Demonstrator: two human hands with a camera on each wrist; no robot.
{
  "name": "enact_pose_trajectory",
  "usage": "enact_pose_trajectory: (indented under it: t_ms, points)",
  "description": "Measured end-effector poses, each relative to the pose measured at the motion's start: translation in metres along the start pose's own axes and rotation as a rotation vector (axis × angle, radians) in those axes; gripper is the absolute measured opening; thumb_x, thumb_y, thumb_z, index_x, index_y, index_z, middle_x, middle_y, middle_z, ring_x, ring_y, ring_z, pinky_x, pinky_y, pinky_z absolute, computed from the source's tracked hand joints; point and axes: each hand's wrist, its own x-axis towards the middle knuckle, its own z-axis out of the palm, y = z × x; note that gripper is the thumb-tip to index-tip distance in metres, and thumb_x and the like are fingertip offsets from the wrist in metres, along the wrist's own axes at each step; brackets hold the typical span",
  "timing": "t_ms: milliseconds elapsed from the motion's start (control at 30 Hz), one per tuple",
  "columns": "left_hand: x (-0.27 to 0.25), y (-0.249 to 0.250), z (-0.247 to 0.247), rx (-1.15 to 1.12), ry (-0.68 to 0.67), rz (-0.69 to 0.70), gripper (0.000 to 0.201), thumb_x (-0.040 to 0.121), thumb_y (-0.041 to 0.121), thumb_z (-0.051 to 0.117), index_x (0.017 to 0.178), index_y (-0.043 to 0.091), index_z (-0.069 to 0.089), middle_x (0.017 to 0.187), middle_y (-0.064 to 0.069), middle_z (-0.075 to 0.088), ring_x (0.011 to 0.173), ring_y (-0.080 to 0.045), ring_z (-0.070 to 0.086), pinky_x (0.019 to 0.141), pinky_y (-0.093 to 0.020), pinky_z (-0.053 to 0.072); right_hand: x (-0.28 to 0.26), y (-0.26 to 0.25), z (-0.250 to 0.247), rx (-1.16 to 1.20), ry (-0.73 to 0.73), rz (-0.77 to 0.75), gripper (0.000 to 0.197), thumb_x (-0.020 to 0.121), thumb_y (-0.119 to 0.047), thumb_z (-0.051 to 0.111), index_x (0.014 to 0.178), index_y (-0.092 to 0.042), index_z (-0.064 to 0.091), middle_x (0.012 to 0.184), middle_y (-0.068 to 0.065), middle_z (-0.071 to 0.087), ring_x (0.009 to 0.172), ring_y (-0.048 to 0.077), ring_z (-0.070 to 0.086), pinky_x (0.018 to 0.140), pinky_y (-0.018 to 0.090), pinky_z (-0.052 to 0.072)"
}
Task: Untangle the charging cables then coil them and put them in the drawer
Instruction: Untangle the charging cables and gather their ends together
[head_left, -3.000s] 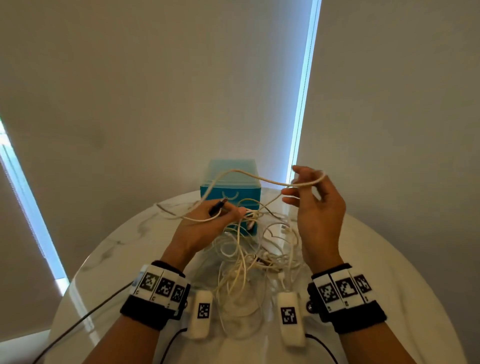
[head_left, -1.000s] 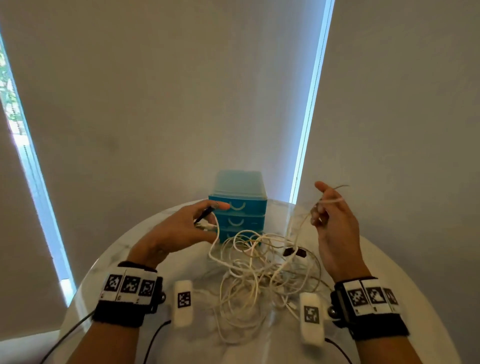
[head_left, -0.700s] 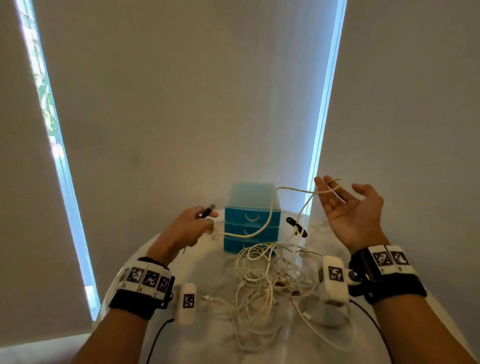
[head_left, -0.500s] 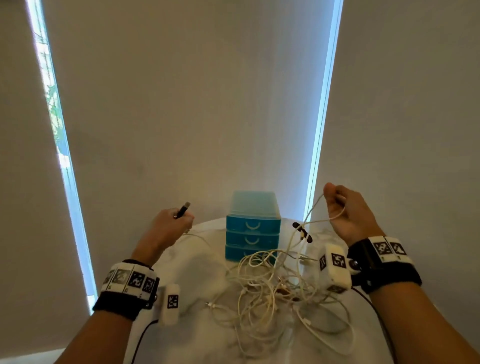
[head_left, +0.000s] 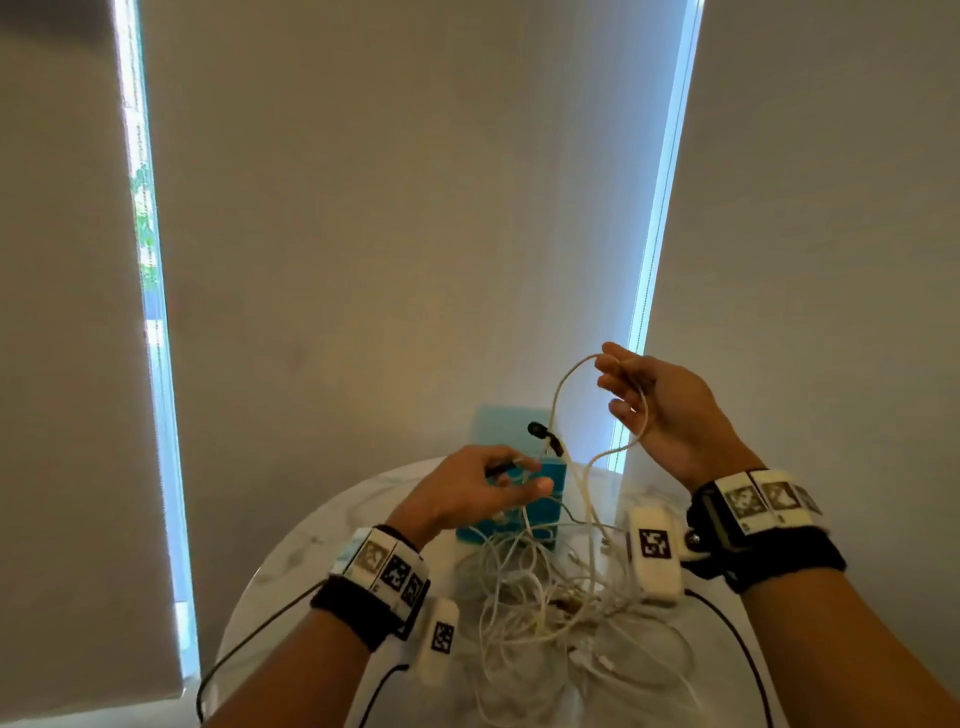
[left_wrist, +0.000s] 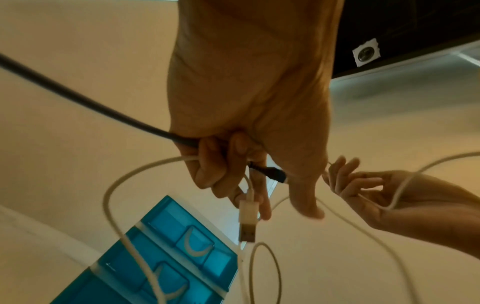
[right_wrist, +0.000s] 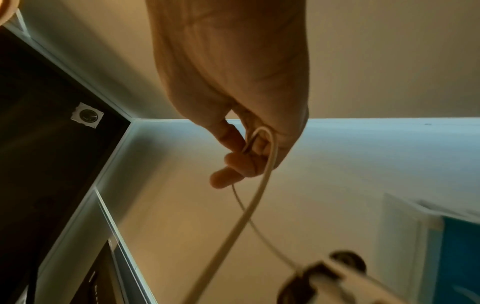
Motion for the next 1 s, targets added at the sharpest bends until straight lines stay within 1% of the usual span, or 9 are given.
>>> enact_pose_trajectory:
  t_ms: [100, 233, 367, 467, 567, 667, 800, 867, 1000]
  points:
    - [0.008, -0.002, 0.010, 0.068, 0.017, 0.009, 0.044, 0.084, 0.065, 0.082, 0.119, 0.039, 0.076, 0.105, 0.021, 0.074, 0.098, -0.002, 0.071, 0.095, -0.030, 0.057, -0.003, 0.008, -0.002, -0.074, -0.093, 0.141, 0.030, 0.109, -0.009, 0.053, 0.136, -0.003, 0.066, 0.087, 0.003, 0.068, 0.058, 0.008, 0.054, 0.044, 0.017, 0.040]
    - [0.016, -0.007, 0.026, 0.061, -0.085, -0.012, 0.058, 0.086, 0.048, 0.088, 0.139, 0.042, 0.065, 0.116, 0.014, 0.074, 0.102, -0.001, 0.071, 0.097, -0.026, 0.057, -0.005, 0.015, -0.004, -0.158, -0.076, 0.172, 0.026, 0.110, -0.008, 0.048, 0.130, -0.004, 0.065, 0.077, 0.002, 0.060, 0.048, 0.007, 0.042, 0.038, 0.017, 0.032]
    - [0.022, -0.022, 0.013, 0.105, 0.160, -0.028, 0.025, 0.092, 0.033, 0.083, 0.117, 0.034, 0.081, 0.107, 0.001, 0.081, 0.090, -0.008, 0.076, 0.083, -0.029, 0.064, -0.013, 0.034, -0.017, -0.554, 0.014, 0.254, 0.022, 0.108, -0.003, 0.052, 0.117, 0.003, 0.071, 0.074, 0.005, 0.063, 0.049, 0.010, 0.048, 0.041, 0.018, 0.035]
    - [0.020, -0.034, -0.013, 0.240, 0.162, -0.168, 0.030, 0.087, 0.046, 0.086, 0.110, 0.027, 0.081, 0.100, -0.001, 0.080, 0.086, -0.013, 0.073, 0.068, -0.020, 0.053, -0.010, 0.036, -0.038, -0.235, 0.189, 0.158, 0.020, 0.102, 0.008, 0.052, 0.116, 0.003, 0.067, 0.077, 0.008, 0.065, 0.050, 0.012, 0.054, 0.041, 0.019, 0.038]
    - [0.011, -0.027, -0.041, 0.130, 0.308, -0.235, 0.045, 0.091, 0.060, 0.077, 0.105, 0.017, 0.078, 0.088, 0.000, 0.079, 0.083, -0.015, 0.073, 0.074, -0.031, 0.054, 0.001, 0.030, -0.055, 0.093, 0.466, -0.066, 0.023, 0.108, 0.000, 0.043, 0.120, -0.009, 0.060, 0.104, 0.009, 0.076, 0.077, 0.016, 0.072, 0.063, 0.024, 0.052]
    - [0.000, -0.001, -0.072, -0.114, 0.574, -0.218, 0.063, 0.095, 0.077, 0.056, 0.103, 0.018, 0.078, 0.083, 0.007, 0.070, 0.073, -0.012, 0.062, 0.070, -0.036, 0.050, 0.008, 0.029, -0.062, 0.120, 0.748, -0.297, 0.031, 0.109, -0.012, 0.041, 0.137, -0.012, 0.055, 0.113, -0.008, 0.081, 0.114, 0.014, 0.071, 0.090, 0.030, 0.052]
    - [-0.009, 0.032, -0.099, -0.510, 0.714, 0.000, 0.068, 0.099, 0.078, 0.046, 0.101, 0.018, 0.079, 0.073, 0.008, 0.043, 0.056, -0.008, 0.035, 0.053, -0.027, 0.031, 0.020, 0.032, -0.037, 0.427, 0.916, -0.528, 0.019, 0.113, -0.017, 0.040, 0.130, -0.014, 0.048, 0.131, -0.002, 0.075, 0.120, 0.013, 0.069, 0.101, 0.030, 0.054]
    - [-0.009, 0.049, -0.097, -0.526, 0.693, 0.097, 0.062, 0.104, 0.071, 0.046, 0.098, 0.018, 0.079, 0.077, 0.006, 0.041, 0.055, -0.007, 0.033, 0.050, -0.025, 0.029, 0.036, 0.050, 0.003, 0.279, 0.770, -0.500, 0.012, 0.113, -0.016, 0.044, 0.125, -0.016, 0.046, 0.134, 0.005, 0.073, 0.119, 0.018, 0.071, 0.104, 0.034, 0.056]
    - [-0.014, 0.062, -0.092, -0.510, 0.711, 0.146, 0.063, 0.109, 0.064, 0.041, 0.103, 0.014, 0.079, 0.073, 0.005, 0.042, 0.056, -0.008, 0.033, 0.050, -0.023, 0.031, 0.049, 0.102, 0.074, -0.892, -0.285, -0.167, 0.037, 0.110, -0.020, 0.059, 0.146, -0.028, 0.062, 0.164, 0.000, 0.052, 0.154, 0.019, 0.041, 0.125, 0.039, 0.030]
